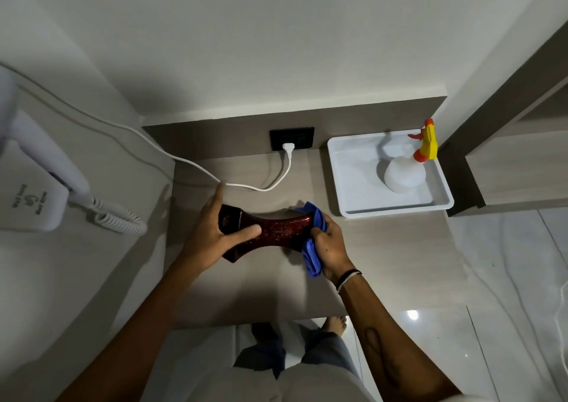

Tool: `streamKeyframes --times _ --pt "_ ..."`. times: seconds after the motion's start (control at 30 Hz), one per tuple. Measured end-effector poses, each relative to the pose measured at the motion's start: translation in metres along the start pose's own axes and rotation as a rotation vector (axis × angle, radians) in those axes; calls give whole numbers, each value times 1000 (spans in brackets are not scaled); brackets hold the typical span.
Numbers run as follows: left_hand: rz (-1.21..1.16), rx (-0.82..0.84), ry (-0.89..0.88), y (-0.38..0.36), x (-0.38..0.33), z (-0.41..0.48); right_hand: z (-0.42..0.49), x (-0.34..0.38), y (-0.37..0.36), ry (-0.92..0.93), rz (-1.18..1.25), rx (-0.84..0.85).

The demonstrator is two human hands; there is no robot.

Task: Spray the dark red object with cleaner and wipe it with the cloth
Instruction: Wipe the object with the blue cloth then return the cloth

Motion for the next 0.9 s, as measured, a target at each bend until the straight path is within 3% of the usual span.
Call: streamKeyframes --times 0.13,0.27,0.37,0.5,0.57,0.63,0.7,0.8,0.9 --pt "270 144 -38 -7 0 -12 11 2 -5 -35 9 0" --pt "354 125 -30 -7 -2 -14 3 10 -4 117 -164 -132" --pt "398 126 -20 -2 -1 -10 -17 10 -16 341 -391 -202" --pt "374 107 -40 -3 -6 -4 -56 10 -62 765 -683 6" --pt "372 101 -159 -5 -15 -3 -72 5 -92 1011 -923 99" --pt "377 86 -245 -4 -19 -5 -70 -2 -103 1119 -1072 83" --pt "366 48 -218 0 -17 -9 -56 -10 -94 1090 -1204 34" --pt "377 7 -173 4 -12 -13 -24 -22 -58 866 -1362 32" --pt "388 -27 -208 4 -14 -12 -11 -20 -36 746 -1340 13"
Point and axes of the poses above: each hand's wrist, its own z-axis towards the middle knuckle, its own y-axis out of the back of the hand, x = y × z, the point moved 5 cm from there along z, towards the middle knuckle, and after that the axes turned 12 degrees about -z, right-handed, at the moved point
